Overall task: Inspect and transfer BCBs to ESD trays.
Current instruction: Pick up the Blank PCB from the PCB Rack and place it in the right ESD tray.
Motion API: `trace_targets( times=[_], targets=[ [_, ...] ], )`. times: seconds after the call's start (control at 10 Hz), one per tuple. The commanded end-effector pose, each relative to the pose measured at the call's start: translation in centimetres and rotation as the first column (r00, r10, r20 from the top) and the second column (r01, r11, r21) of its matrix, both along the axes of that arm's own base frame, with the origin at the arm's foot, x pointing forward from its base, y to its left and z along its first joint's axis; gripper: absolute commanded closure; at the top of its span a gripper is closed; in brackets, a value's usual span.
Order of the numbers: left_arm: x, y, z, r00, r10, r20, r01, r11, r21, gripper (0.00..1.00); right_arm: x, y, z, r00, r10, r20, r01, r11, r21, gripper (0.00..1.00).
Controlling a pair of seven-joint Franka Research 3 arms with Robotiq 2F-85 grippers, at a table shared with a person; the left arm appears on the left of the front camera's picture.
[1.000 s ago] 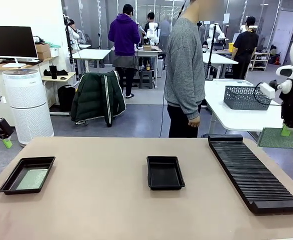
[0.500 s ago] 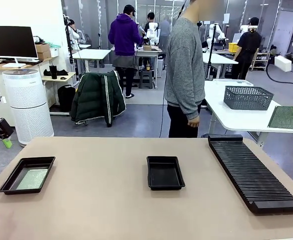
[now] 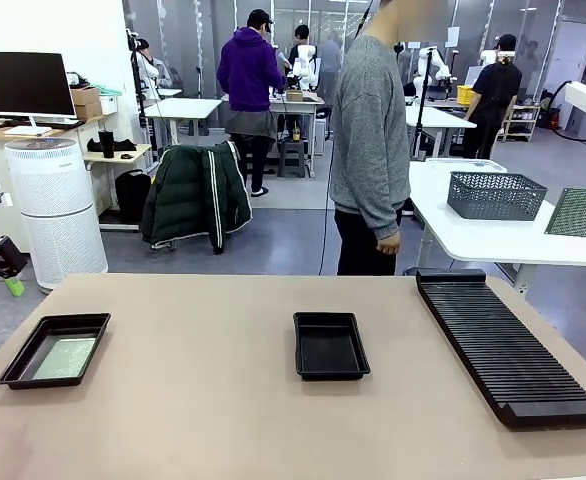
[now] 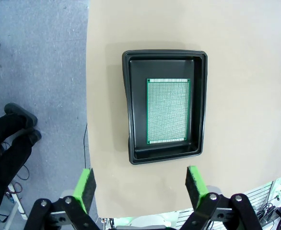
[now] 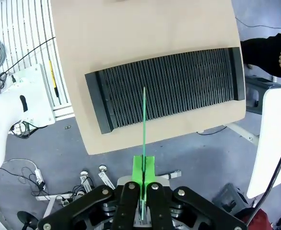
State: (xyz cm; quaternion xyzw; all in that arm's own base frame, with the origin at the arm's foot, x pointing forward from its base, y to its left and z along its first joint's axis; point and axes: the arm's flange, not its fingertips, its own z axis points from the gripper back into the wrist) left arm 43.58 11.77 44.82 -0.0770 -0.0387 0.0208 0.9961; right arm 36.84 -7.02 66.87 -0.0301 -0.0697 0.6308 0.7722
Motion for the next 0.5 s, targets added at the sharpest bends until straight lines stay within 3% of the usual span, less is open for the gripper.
trace_targets(
  times=[0.0, 0.4],
  targets=[
    [-0.02, 0.14, -0.26, 1.000, -0.001, 0.015, 0.001, 1.000, -0.002, 0.00, 0.01, -0.16, -0.15, 1.000, -0.002, -0.002, 0.002, 1.000, 0.000, 0.98],
    [-0.02, 0.14, -0.26, 1.000, -0.001, 0.015, 0.001, 1.000, -0.002, 0.00, 0.01, -0.16, -0.15, 1.000, -0.002, -0.002, 0.002, 1.000, 0.000, 0.98]
  ],
)
